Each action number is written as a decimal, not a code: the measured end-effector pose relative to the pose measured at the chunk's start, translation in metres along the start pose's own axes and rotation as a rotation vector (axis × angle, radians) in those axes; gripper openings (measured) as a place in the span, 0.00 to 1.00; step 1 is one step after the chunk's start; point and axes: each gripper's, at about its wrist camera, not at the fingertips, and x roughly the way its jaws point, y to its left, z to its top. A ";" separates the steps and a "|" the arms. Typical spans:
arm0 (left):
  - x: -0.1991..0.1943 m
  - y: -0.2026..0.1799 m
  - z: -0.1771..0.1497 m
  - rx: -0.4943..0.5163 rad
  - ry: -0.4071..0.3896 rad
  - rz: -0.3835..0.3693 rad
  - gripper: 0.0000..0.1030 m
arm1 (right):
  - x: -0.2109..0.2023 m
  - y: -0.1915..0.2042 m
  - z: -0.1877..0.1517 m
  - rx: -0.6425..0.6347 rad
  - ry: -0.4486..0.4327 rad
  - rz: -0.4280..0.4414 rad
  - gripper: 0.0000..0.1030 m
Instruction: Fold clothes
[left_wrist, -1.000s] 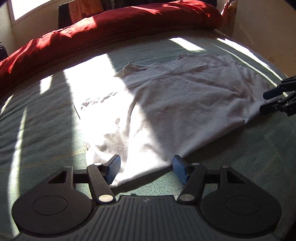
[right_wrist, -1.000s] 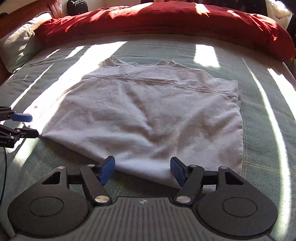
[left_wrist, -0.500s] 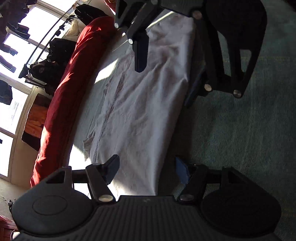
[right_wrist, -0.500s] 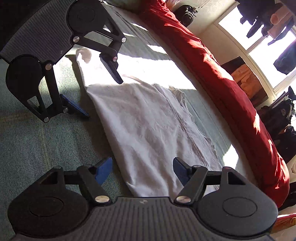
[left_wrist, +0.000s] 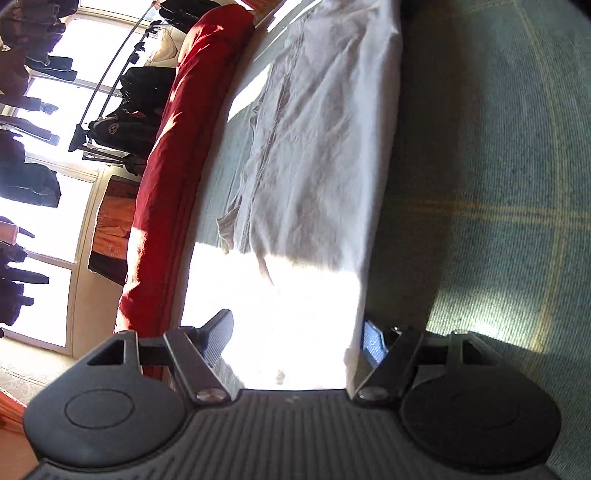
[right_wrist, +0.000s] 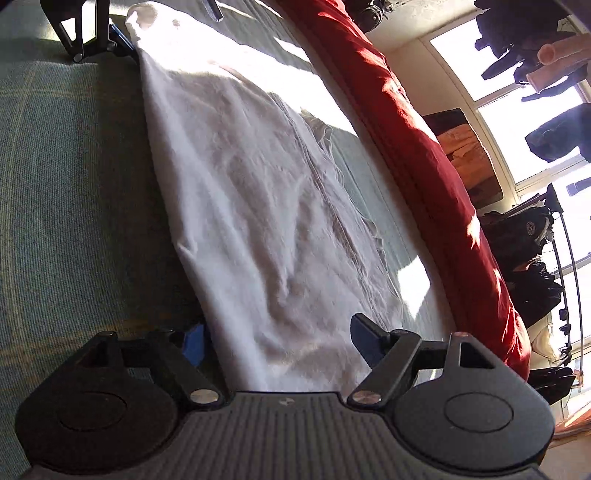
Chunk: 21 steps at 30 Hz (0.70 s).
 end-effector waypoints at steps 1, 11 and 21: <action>0.001 0.000 -0.004 0.001 0.014 0.008 0.70 | 0.002 -0.003 -0.011 -0.022 0.027 -0.027 0.79; 0.008 -0.014 0.024 0.116 -0.046 0.060 0.70 | 0.025 0.004 0.000 -0.101 -0.006 -0.084 0.72; -0.002 -0.013 0.015 0.131 -0.046 -0.034 0.01 | 0.017 0.002 -0.003 -0.106 -0.004 0.018 0.05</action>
